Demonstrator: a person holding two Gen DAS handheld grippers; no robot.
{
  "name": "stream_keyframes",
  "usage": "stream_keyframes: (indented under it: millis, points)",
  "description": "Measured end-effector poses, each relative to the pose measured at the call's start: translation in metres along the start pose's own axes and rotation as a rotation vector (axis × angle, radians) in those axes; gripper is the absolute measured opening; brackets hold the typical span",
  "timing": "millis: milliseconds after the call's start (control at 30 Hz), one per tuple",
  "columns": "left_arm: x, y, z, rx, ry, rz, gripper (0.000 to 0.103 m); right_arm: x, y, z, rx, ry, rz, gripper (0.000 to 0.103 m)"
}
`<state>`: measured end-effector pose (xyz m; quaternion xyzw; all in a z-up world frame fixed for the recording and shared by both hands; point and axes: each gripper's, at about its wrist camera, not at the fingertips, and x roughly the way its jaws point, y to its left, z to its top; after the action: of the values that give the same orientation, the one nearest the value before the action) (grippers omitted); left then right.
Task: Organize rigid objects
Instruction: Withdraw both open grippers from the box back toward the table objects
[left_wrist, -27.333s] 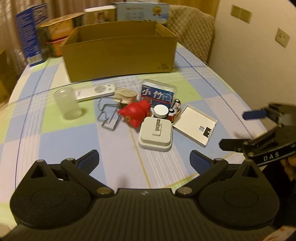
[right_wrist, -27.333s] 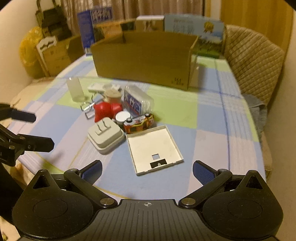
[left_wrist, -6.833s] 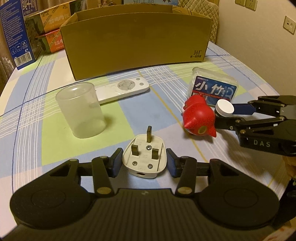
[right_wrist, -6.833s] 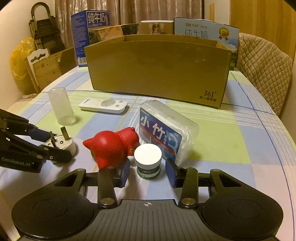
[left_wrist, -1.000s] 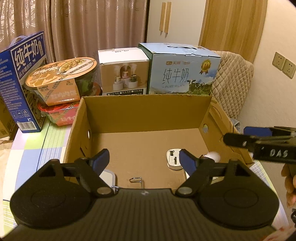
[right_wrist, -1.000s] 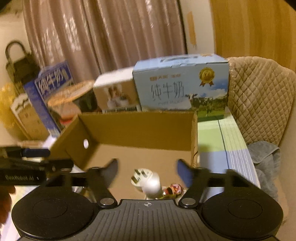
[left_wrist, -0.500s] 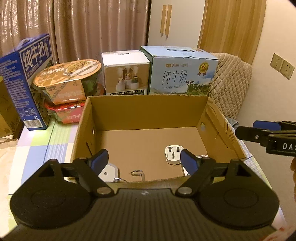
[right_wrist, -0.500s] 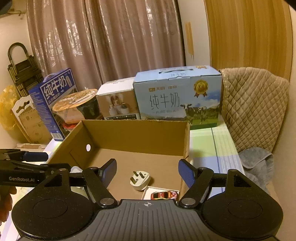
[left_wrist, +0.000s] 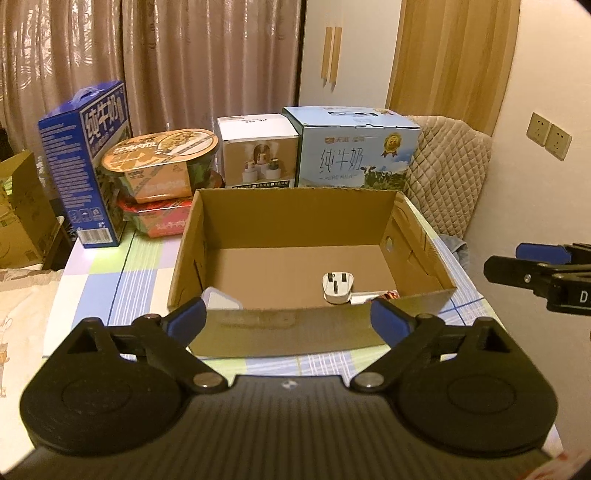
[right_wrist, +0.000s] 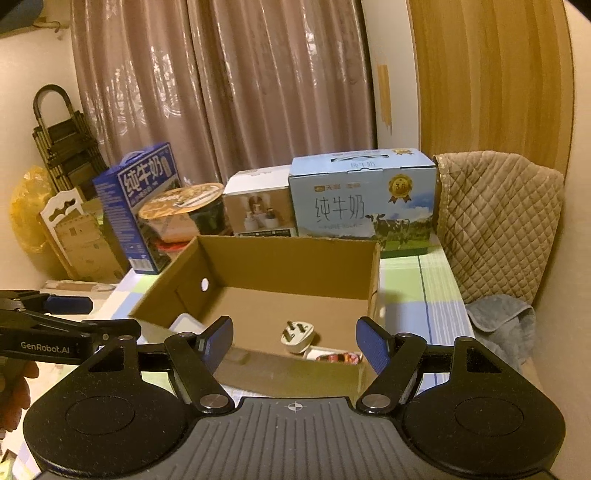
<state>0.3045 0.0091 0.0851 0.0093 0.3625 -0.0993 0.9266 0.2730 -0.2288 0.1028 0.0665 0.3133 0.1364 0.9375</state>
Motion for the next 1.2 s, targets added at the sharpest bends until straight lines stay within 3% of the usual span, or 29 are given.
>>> stream_keyframes:
  millis: [333, 700, 1100, 1200]
  points:
    - [-0.040, -0.004, -0.025, -0.028, -0.017, -0.015, 0.102, -0.035, 0.010, -0.027, 0.003, 0.011, -0.001, 0.071]
    - [-0.077, -0.013, -0.060, -0.025, -0.043, -0.023, 0.102, -0.064, 0.009, -0.062, 0.035, 0.033, 0.005, 0.071]
    - [-0.091, -0.018, -0.128, 0.006, -0.070, -0.023, 0.102, -0.091, 0.009, -0.114, 0.013, 0.026, -0.014, 0.071]
    - [-0.083, -0.017, -0.146, -0.017, -0.045, -0.040, 0.102, -0.090, 0.011, -0.130, -0.004, 0.030, -0.019, 0.071]
